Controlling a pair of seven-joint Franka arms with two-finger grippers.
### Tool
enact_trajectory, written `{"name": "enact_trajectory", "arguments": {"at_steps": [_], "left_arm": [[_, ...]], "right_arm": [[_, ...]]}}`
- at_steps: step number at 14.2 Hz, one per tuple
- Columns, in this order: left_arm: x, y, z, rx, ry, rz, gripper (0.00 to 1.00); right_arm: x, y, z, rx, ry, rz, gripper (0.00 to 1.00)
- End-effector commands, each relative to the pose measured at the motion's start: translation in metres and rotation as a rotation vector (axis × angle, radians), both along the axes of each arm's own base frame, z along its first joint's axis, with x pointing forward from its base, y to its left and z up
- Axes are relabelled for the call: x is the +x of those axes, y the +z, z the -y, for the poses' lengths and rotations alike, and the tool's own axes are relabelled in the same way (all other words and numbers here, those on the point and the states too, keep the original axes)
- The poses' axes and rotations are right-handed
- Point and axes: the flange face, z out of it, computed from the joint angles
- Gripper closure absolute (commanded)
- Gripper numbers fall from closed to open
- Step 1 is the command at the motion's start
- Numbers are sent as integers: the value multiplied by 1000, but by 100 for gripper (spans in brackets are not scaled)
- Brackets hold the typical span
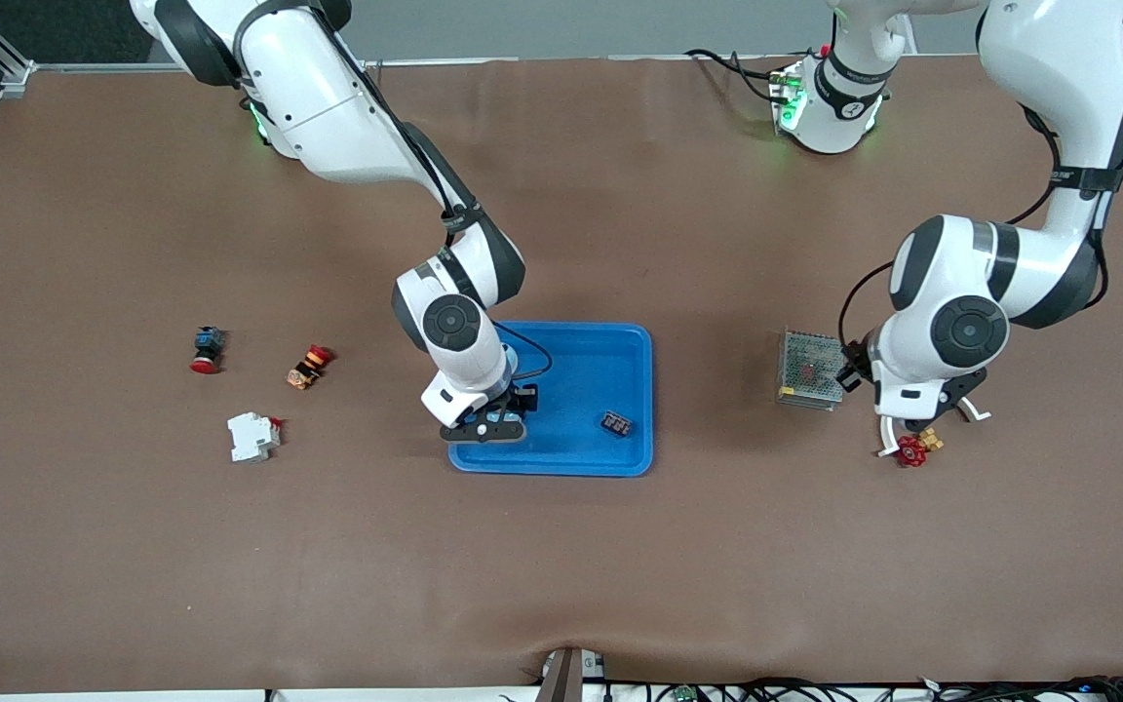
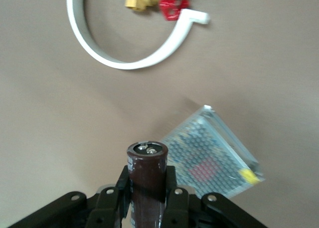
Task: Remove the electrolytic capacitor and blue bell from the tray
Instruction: 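Lower the capacitor with the left gripper while the right gripper moves the bell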
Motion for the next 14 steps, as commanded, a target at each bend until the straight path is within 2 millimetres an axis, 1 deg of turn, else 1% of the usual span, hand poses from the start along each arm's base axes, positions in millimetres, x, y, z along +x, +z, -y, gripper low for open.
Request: {"name": "enact_trajectory", "arguments": {"at_steps": [1,3,4,6,7,9,10,11,12,14], "left_arm": [[-20,-14,-36,-5,-36,-7,100],[-33,-36,-58,-33,-54,0,100],[-39,-47,-69,-45,-54,8,100],[-47,-60,-81,-38,-79,17,100],[-48,-67,-90,-34,-82,31,100],[-52,-86,-93,-41,-97,43,100],[-53,-93,-97,-45,-98,54,100],[-52,-98,-98,-48,-101,60,100],[-52,-102,-98,-49,-105,61,96],[-52,-107,-99,-52,-106,62,74]], "right_arm": [[1,-5,-5,5,-11,5,59],[3,0,-7,8,-4,10,61],[7,10,-11,18,-4,20,61],[10,28,-14,20,0,14,61],[11,39,-13,10,1,-4,61],[20,66,-11,-7,4,-35,60],[25,84,-7,-17,6,-50,60],[31,98,2,-22,17,-62,60],[36,115,11,-22,45,-65,60],[51,144,41,-19,125,-56,60]]}}
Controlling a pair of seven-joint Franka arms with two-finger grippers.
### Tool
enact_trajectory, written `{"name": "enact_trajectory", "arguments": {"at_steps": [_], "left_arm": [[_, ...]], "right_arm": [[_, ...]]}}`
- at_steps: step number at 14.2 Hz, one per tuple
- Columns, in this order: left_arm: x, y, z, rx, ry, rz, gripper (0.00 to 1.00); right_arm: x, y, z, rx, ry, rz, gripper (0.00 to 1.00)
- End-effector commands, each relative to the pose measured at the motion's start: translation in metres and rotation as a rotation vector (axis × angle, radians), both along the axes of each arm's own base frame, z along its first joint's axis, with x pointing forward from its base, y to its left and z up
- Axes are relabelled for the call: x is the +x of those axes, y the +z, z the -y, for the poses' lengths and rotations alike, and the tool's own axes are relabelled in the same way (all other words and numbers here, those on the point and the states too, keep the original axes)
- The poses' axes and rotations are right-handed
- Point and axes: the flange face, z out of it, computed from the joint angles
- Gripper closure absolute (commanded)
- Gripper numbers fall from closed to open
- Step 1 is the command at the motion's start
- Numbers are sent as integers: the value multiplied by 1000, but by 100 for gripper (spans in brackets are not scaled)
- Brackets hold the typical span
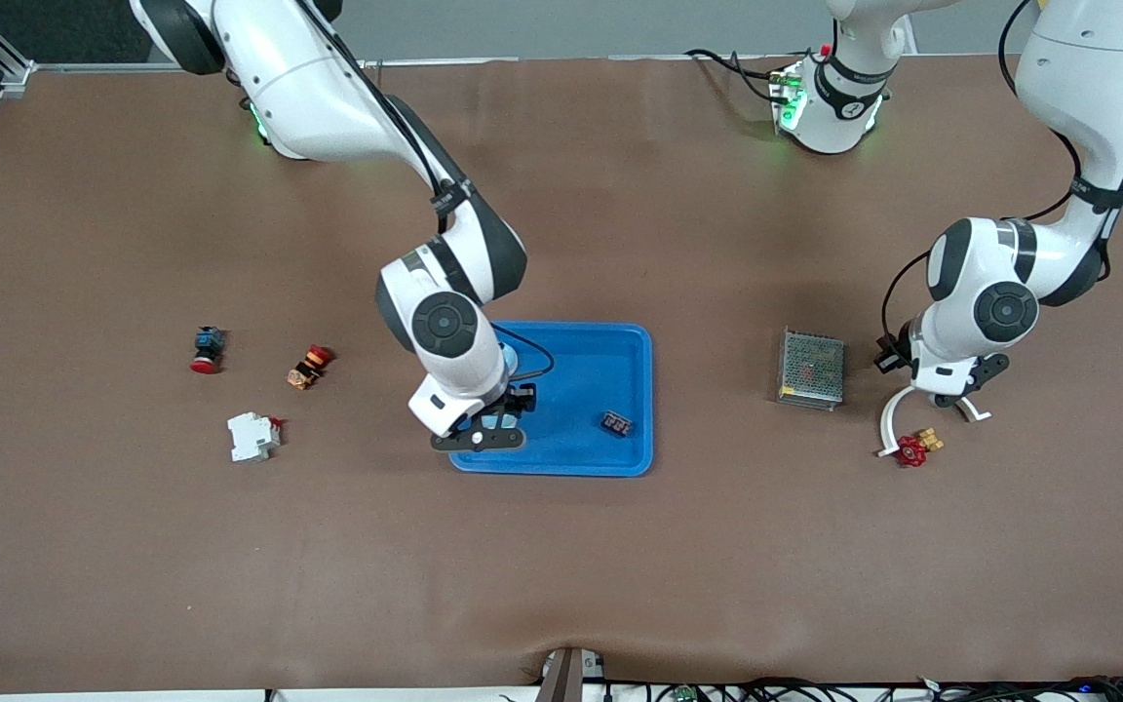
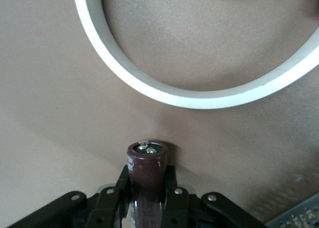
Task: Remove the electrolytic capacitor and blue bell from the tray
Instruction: 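Lower the capacitor with the left gripper while the right gripper moves the bell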
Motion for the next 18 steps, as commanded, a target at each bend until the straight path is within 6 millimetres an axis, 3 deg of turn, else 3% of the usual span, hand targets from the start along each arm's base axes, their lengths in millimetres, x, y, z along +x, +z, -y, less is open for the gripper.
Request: {"name": "enact_trajectory", "arguments": {"at_steps": [1,2,4,8,11,14,18], "left_arm": [[2,-2,-1,1,-26,16,63],[2,-2,-1,1,-26,16,47],[5,1,1,3,-19,25,2],[14,22,5,11,-10,61,0],[30,54,28,16,-8,92,0],[53,90,70,22,42,109,0],[70,120,152,-18,156,166,0]], "right_arm": [[18,40,46,15,95,-13,61],[24,49,62,11,134,-17,61],[40,67,103,13,214,-14,61],[61,74,186,8,353,-56,61],[73,67,248,16,456,-83,60],[82,57,313,28,644,-84,61],[84,46,380,44,792,-82,61]]}}
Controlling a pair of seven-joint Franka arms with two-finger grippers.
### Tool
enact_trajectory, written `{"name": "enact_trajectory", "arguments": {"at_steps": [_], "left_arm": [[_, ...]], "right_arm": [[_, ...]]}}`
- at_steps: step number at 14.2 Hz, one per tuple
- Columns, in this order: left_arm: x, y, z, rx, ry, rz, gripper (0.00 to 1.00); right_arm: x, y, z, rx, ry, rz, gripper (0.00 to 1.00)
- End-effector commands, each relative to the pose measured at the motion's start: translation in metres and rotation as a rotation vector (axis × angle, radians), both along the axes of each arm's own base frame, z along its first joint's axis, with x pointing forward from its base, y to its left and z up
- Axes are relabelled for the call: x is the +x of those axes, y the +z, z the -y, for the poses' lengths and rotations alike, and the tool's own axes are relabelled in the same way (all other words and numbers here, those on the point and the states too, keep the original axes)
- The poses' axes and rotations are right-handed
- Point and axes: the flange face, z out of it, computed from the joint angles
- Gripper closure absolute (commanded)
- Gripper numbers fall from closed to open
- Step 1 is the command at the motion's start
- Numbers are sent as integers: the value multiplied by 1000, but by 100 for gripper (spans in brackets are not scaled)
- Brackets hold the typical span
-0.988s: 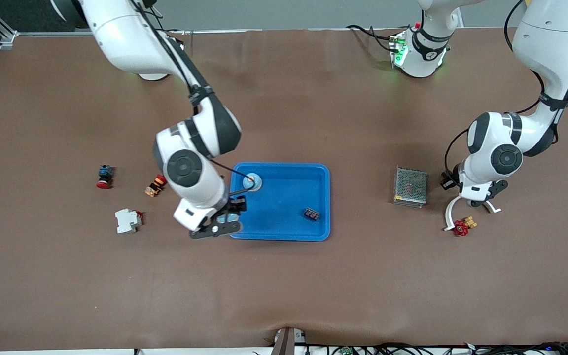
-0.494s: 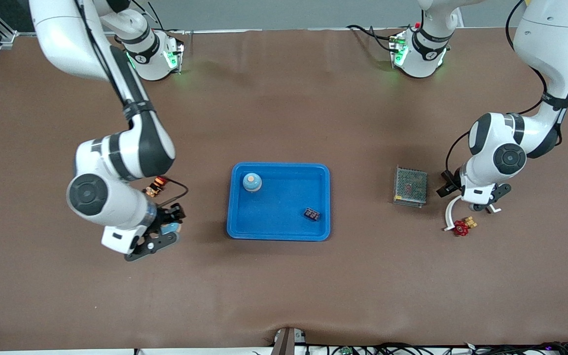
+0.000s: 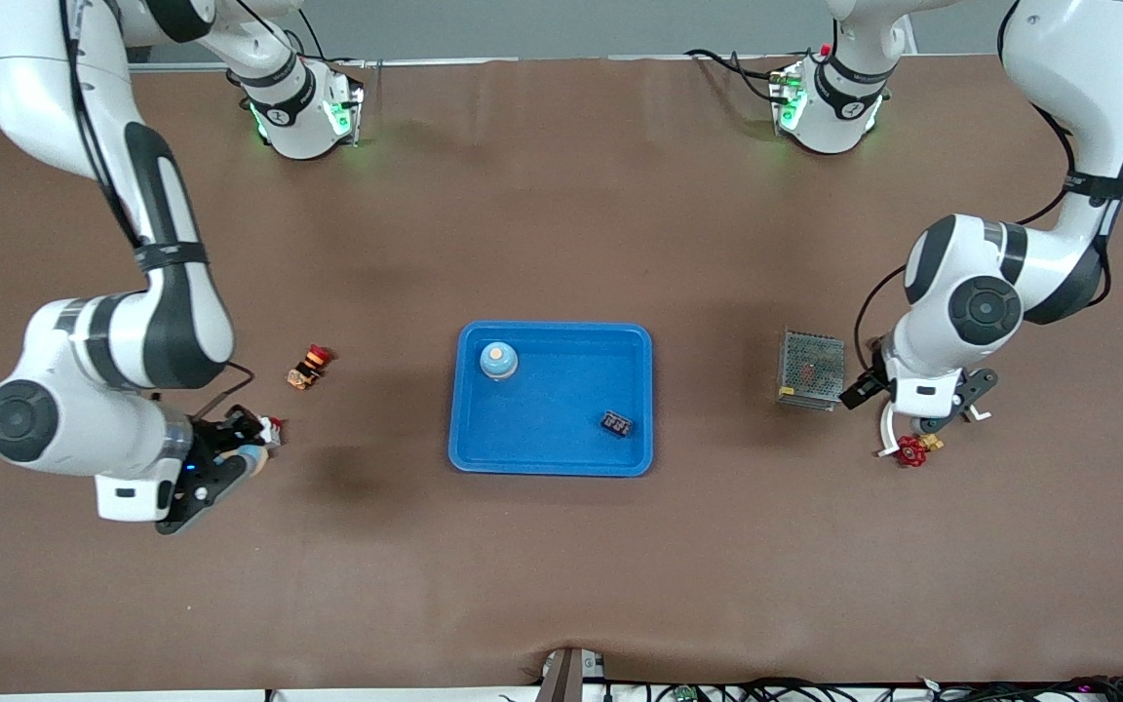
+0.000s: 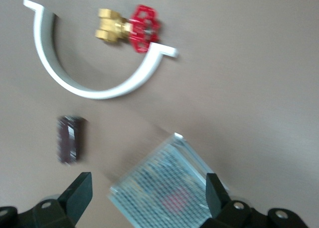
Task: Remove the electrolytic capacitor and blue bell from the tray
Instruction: 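Grasp another capacitor with the left gripper while the right gripper sets the bell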
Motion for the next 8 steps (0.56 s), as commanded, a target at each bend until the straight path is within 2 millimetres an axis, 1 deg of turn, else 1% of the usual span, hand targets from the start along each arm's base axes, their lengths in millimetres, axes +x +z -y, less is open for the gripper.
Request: {"name": "enact_trajectory", "arguments": {"at_steps": [1,2,3,4,6,8], "left_arm": [[14,13,52,-41,90,13,0],[16,15,73,-60,118,13,0],[18,23,94,-78,138,20,0],[19,25,113,-105,158,19,0],[24,30,143,-154,198,17,0],[30,24,166,-177,232,13,0]], "right_arm": [[-2,-5,34,37,112,-1,61],[-2,-6,49,42,152,5,61],[-1,-10,62,44,185,9,61],[0,-12,72,46,227,17,61],[0,-25,94,43,308,40,61],[-6,-44,113,45,371,46,61]]}}
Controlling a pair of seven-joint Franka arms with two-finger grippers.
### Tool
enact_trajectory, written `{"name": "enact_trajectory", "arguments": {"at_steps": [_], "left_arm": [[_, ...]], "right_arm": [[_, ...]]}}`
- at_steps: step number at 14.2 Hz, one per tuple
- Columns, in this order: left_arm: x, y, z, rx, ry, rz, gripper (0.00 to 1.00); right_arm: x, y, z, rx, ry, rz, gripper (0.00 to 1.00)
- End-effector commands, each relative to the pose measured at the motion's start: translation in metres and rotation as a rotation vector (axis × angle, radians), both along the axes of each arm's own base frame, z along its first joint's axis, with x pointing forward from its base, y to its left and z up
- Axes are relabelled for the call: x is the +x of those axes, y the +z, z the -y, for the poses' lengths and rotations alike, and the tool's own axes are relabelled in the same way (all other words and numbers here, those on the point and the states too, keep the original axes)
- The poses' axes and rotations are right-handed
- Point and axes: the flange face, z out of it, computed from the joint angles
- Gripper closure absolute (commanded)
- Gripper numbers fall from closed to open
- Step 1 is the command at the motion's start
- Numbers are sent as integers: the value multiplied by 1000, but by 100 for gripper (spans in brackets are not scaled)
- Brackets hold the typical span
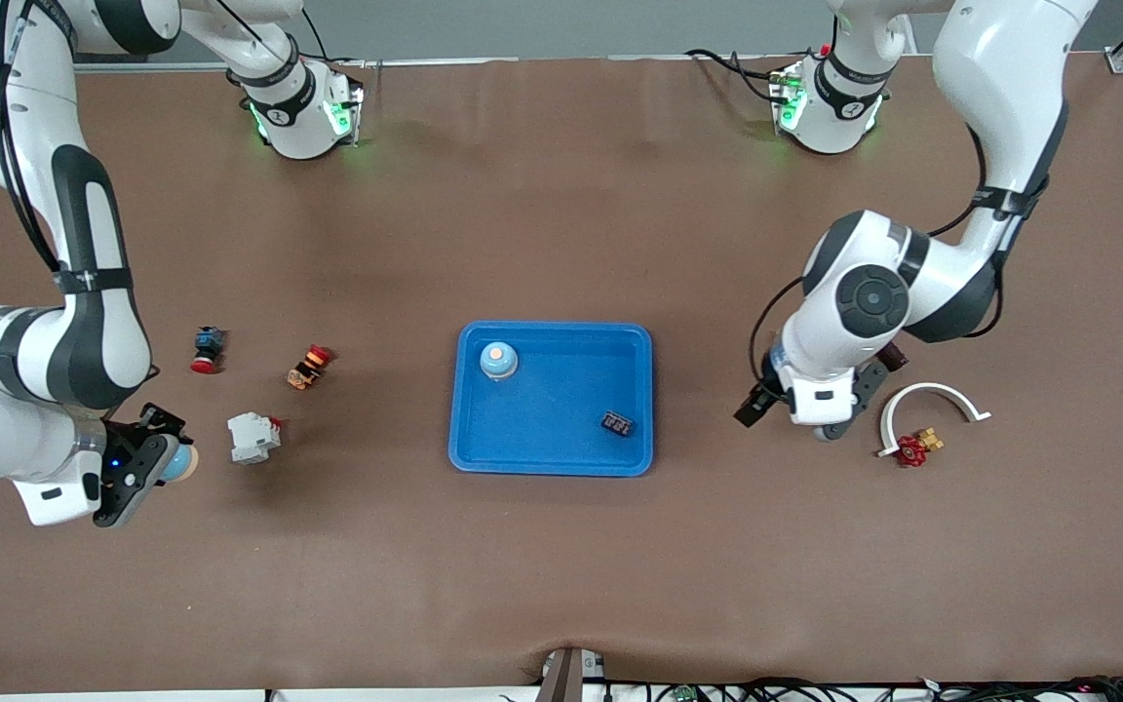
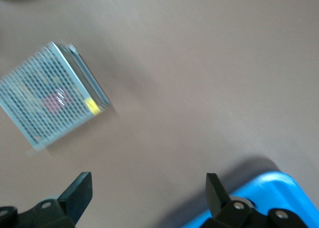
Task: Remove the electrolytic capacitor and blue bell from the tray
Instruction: 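Grasp another capacitor with the left gripper while the right gripper sets the bell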
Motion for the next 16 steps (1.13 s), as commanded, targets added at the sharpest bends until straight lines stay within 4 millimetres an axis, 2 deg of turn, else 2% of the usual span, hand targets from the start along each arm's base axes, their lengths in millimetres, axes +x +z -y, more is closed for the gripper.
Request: {"name": "enact_trajectory", "arguments": {"at_steps": [1,4,5,8,13,16], "left_arm": [[18,-8,30,-45,64,-25,0],[14,-21,88,-64,98,-30,0],[15,-22,98,-75,114,-31,0],[10,-44,129,-86,132,-49,0],[11,-71,163,-91,171,-1,10],[9,-93,173,-104,169,36,16]], "right_arm": [[-8,-25,22,15,92,9,61],[-22,-60,44,12,143,30,61],[-25,-68,47,8,158,42,61],[-33,-100,58,9,156,43,58],[-38,-129,62,1,161,57,58],[-37,-129,61,0,163,61,58]]}}
